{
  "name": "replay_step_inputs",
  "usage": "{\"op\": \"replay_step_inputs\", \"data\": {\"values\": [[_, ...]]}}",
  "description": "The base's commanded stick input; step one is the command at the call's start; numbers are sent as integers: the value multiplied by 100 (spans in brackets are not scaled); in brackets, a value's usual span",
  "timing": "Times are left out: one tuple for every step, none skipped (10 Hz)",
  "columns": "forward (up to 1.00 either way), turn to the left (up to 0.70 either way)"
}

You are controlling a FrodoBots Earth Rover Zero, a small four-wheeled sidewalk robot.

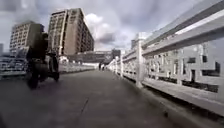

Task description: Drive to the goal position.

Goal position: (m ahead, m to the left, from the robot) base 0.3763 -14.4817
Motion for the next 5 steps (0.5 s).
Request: {"op": "replay_step_inputs", "data": {"values": [[70,6],[70,14],[70,14],[70,14],[70,14]]}}
